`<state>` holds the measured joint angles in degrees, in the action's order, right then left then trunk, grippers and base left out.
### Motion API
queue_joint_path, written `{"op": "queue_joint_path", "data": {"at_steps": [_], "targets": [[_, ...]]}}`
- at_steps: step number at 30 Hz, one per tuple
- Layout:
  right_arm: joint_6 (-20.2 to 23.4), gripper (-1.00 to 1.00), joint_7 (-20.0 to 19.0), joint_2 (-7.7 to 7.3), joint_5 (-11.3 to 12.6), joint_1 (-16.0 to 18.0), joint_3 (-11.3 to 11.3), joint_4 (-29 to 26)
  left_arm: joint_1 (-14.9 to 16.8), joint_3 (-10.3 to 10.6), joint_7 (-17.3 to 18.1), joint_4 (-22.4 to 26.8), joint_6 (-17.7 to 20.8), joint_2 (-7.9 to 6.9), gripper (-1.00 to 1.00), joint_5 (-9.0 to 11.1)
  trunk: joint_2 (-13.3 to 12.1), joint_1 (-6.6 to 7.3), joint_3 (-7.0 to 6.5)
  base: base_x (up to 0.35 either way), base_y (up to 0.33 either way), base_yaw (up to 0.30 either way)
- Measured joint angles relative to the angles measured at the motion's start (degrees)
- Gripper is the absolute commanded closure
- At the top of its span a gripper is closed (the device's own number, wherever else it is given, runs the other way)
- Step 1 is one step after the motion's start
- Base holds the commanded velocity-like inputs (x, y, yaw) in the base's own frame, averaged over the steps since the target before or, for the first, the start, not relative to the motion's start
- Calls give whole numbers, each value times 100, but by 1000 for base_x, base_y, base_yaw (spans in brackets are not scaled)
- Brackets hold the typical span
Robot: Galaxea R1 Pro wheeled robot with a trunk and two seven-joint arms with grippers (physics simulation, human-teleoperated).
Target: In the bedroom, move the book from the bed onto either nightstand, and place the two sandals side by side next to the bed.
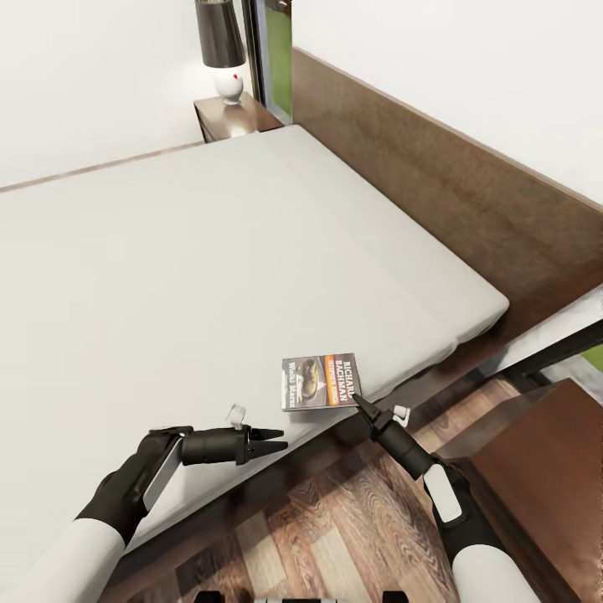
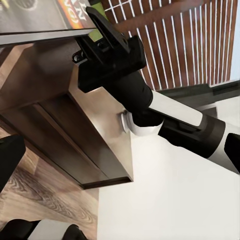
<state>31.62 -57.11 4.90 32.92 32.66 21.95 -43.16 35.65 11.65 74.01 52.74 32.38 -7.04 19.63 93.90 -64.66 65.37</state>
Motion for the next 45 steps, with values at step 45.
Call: {"op": "queue_joint_path", "data": {"at_steps": [45], "targets": [[8, 100, 13, 0, -67, 0, -9, 0, 0, 0, -26, -123, -28, 86, -100, -11, -1805, 989, -808, 0, 0, 0]]}}
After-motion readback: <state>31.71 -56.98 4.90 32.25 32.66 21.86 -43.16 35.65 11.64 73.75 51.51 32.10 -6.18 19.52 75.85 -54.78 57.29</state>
